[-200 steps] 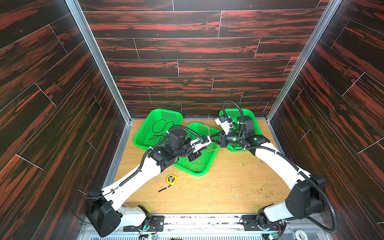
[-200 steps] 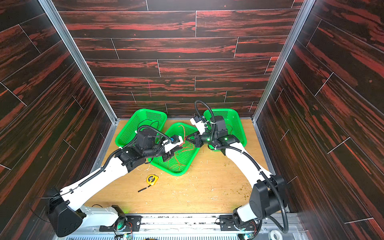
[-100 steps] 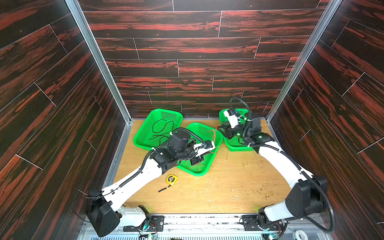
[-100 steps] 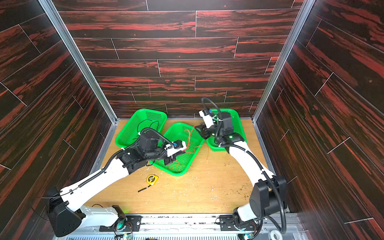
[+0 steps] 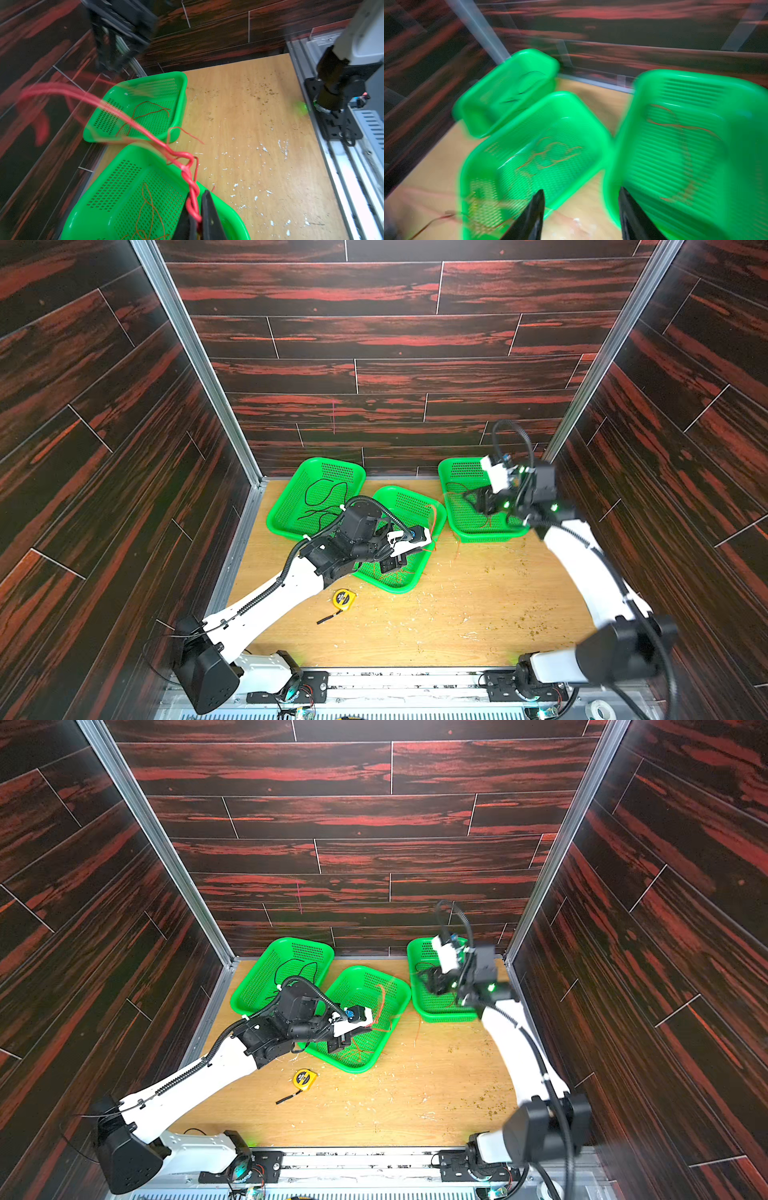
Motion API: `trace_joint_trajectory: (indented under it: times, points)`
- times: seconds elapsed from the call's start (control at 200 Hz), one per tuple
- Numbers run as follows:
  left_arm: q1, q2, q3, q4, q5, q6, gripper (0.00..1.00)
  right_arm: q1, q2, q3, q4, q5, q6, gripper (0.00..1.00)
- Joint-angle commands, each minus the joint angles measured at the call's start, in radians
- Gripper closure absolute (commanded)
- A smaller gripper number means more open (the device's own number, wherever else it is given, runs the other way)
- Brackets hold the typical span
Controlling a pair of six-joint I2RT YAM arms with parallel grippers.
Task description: Untangle the cables
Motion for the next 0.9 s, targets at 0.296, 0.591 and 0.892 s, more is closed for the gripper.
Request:
trace_joint_trajectory:
  times: [0.296, 0.591, 0.892]
  points:
    - [-0.007, -0.008, 0.022, -0.037, -0.029, 0.046, 1.0, -0.068, -0.092, 0.047, -0.019, -0.286, 0.113, 0.43]
    - [-0.004, 0.028, 0.029, 0.023, -0.084, 0.046, 1.0, 0.135, -0.133, -0.054, 0.018, -0.488, 0.133, 0.43]
    - [-0.004, 0.032, 0.032, 0.026, -0.065, 0.046, 1.0, 0.175, -0.034, -0.02, -0.019, -0.504, 0.127, 0.45]
